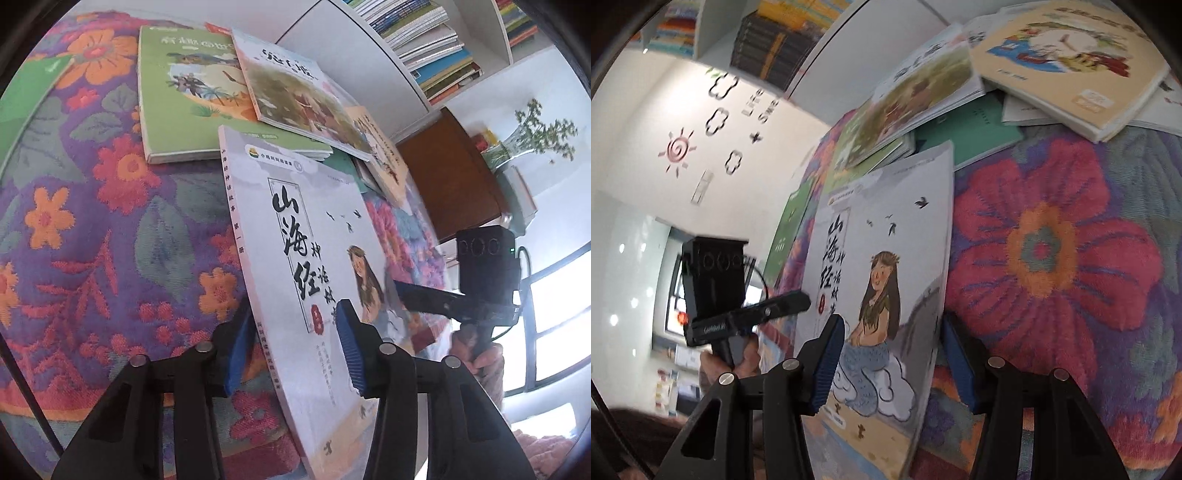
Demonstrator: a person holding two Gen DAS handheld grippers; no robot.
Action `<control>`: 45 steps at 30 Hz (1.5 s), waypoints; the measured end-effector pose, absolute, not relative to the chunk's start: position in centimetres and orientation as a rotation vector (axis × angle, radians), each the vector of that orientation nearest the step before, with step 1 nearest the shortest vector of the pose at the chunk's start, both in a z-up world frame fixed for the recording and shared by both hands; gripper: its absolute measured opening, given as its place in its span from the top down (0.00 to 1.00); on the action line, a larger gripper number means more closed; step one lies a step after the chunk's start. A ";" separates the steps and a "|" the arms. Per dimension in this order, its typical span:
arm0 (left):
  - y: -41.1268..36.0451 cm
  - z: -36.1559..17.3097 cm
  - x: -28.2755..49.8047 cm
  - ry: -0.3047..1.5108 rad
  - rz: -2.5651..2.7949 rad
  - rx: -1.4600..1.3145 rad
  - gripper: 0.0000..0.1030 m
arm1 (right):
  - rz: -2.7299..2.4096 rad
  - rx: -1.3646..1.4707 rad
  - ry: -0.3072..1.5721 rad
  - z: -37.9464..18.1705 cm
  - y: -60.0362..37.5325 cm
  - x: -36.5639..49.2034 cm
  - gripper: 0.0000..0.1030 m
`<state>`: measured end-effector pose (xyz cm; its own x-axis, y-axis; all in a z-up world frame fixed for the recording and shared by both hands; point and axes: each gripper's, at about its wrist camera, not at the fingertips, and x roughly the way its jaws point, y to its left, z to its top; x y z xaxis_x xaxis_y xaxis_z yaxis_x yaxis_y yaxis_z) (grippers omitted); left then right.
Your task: Organize books
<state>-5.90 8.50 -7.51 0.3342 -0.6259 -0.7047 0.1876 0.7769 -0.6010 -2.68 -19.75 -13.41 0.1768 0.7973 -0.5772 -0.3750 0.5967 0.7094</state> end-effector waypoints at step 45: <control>7.0 -6.2 -6.4 1.180 -0.537 -0.307 0.78 | 0.833 0.500 1.265 -13.2 -16.6 -1.5 0.87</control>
<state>-6.45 7.03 -6.22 0.2770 -0.5476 -0.7895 0.2356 0.8353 -0.4967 -1.49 -16.57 -13.15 0.0767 0.7768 -0.6251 -0.2674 0.6200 0.7376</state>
